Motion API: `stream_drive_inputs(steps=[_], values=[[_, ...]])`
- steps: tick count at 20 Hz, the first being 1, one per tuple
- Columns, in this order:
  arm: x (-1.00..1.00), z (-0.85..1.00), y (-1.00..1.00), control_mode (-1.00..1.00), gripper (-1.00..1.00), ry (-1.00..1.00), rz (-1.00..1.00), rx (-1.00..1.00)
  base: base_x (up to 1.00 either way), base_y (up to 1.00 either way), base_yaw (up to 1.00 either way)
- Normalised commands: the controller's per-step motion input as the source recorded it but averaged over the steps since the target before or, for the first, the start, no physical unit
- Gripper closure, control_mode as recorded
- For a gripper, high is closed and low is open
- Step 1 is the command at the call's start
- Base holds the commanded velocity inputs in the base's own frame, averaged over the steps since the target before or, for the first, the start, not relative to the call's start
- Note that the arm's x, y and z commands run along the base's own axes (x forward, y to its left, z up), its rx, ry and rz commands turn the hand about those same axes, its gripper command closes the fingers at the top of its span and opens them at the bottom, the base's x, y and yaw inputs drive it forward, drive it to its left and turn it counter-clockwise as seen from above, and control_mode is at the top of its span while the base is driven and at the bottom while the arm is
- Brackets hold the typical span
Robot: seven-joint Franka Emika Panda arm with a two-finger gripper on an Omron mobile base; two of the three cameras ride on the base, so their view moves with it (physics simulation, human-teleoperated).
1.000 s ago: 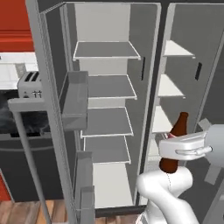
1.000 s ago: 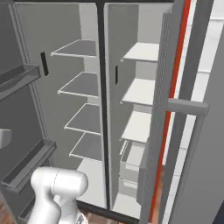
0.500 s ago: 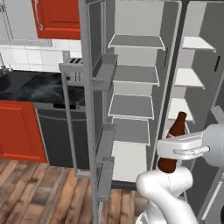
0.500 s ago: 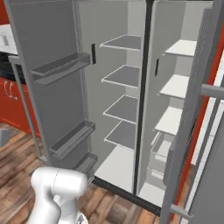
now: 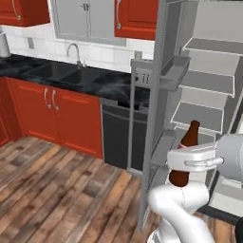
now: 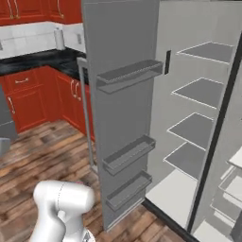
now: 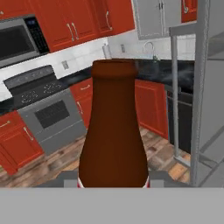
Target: Open the fridge, grab two sodas, and place both sodas inside the bowl with ice on the dining counter.
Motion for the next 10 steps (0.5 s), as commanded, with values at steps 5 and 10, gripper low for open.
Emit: stream_drive_inputs(steps=[5, 10], values=[[0.00, 0.00, 0.00, 1.00, 1.00, 0.00, 0.00, 0.00, 0.00, 0.54, 0.56], [0.00, 0.00, 0.00, 1.00, 1.00, 0.00, 0.00, 0.00, 0.00, 0.48, 0.57]])
